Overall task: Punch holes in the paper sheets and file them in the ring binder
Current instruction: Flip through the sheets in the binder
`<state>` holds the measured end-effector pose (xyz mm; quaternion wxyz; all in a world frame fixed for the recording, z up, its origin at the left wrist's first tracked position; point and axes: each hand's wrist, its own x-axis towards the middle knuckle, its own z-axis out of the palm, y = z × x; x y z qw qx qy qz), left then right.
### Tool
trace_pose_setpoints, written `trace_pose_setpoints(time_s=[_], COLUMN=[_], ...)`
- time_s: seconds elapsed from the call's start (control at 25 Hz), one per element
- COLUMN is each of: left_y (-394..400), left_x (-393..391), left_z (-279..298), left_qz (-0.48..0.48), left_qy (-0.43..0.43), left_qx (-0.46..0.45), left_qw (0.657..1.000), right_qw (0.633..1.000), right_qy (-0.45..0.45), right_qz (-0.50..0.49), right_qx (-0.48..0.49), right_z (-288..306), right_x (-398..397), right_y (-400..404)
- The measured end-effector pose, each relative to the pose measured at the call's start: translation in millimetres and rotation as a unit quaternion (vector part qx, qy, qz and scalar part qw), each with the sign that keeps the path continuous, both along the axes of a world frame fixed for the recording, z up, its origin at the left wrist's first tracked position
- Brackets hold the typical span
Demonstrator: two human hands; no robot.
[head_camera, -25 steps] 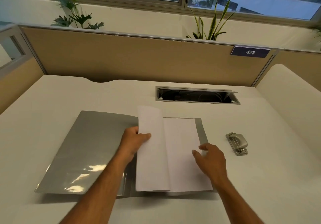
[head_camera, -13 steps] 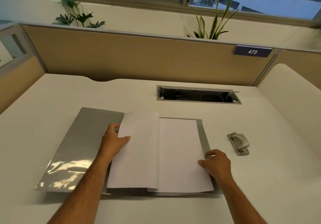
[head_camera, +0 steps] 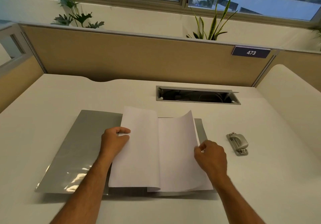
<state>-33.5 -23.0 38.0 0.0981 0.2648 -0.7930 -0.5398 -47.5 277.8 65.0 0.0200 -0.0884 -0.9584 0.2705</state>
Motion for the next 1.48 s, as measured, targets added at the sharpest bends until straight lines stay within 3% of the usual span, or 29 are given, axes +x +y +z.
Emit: trace_pose_setpoints(time_s=[0.12,0.24,0.36,0.44,0.56,0.68,0.8,0.96,1.32,1.48], left_y=[10,23,33,39,39,25,7,-5,-5,-4], left_x=[-3,-6,-9,-10,-10,-11,-9,-6,-2,-6], left_z=[10,23,28,27,19,7,0,-7,-17,-13], left_qz=[0.006,-0.002,-0.027,-0.049,-0.053,-0.022,0.007,0.028,0.032,0.011], left_qy=[0.017,0.021,0.002,-0.002,-0.004,-0.008,-0.015,-0.038,-0.051,-0.044], left_qx=[0.044,0.091,0.153,0.172,0.128,0.115,0.097,0.06,0.044,0.003], left_qw=[0.999,0.996,0.988,0.984,0.99,0.993,0.995,0.997,0.997,0.999], right_qw=[0.991,0.957,0.931,0.928,0.929,0.95,0.985,0.993,0.969,0.972], right_qy=[0.019,-0.01,-0.066,-0.094,-0.125,-0.071,-0.021,-0.118,-0.168,-0.134], right_qz=[0.035,0.066,0.114,0.155,0.168,0.129,0.057,-0.007,-0.069,-0.052], right_qx=[-0.13,-0.283,-0.34,-0.326,-0.304,-0.274,-0.162,-0.03,-0.167,-0.185], right_z=[21,34,29,19,6,1,-14,-41,-42,-23], right_x=[1,8,15,19,22,14,0,-11,-19,-16], right_y=[-30,-67,-98,-111,-111,-79,-29,14,27,25])
